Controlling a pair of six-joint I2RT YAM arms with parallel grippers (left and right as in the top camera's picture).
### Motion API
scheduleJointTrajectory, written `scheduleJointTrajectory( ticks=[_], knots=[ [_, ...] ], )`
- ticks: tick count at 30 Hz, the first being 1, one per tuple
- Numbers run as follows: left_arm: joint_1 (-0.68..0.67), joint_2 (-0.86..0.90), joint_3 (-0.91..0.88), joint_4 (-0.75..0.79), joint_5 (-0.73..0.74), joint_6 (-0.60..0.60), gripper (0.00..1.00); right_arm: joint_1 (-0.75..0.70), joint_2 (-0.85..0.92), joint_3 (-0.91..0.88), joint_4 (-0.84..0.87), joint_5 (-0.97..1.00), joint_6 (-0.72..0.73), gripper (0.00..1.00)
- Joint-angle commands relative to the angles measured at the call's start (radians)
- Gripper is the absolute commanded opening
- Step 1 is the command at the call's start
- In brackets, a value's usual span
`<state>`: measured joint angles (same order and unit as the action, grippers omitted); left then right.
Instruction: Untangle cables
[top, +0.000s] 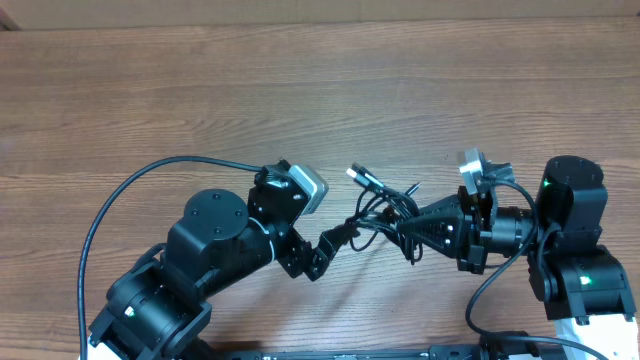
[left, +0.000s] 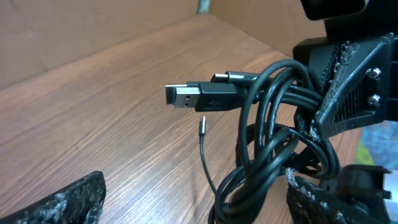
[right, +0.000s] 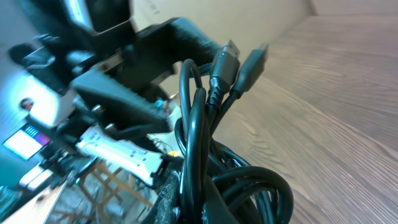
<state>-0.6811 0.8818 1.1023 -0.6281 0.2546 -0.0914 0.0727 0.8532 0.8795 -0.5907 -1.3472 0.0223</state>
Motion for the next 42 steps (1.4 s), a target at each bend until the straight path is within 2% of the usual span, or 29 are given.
scheduleJointTrajectory(
  ticks=[1, 9, 13, 18, 24, 30, 33, 35, 42],
  knots=[
    [-0.005, -0.008, 0.019, 0.043, 0.056, 0.035, 0.84, 0.005, -0.005, 0.024, 0.011, -0.126, -0.081, 0.04],
    [-0.005, 0.006, 0.019, 0.121, 0.15, 0.003, 0.79, 0.007, -0.005, 0.024, 0.011, -0.14, -0.08, 0.04],
    [-0.005, 0.064, 0.019, 0.134, 0.278, 0.006, 0.69, 0.007, -0.005, 0.024, 0.01, -0.14, -0.08, 0.04],
    [-0.005, 0.138, 0.019, 0.156, 0.309, -0.002, 0.52, 0.007, -0.005, 0.024, 0.01, -0.14, -0.08, 0.04],
    [-0.007, 0.161, 0.019, 0.237, 0.436, -0.001, 0.53, 0.007, -0.005, 0.024, 0.011, -0.149, -0.08, 0.04],
    [-0.007, 0.21, 0.019, 0.237, 0.524, 0.005, 0.46, 0.007, -0.005, 0.024, 0.011, -0.151, -0.079, 0.04],
    [-0.006, 0.229, 0.019, 0.245, 0.528, 0.017, 0.28, 0.007, -0.005, 0.024, 0.01, -0.151, -0.076, 0.04],
    [-0.006, 0.229, 0.019, 0.268, 0.528, 0.017, 0.04, 0.007, -0.005, 0.024, 0.01, -0.151, -0.076, 0.04],
    [-0.006, 0.229, 0.019, 0.321, 0.532, 0.008, 0.04, 0.007, -0.005, 0.024, 0.01, -0.15, -0.076, 0.04]
  ],
)
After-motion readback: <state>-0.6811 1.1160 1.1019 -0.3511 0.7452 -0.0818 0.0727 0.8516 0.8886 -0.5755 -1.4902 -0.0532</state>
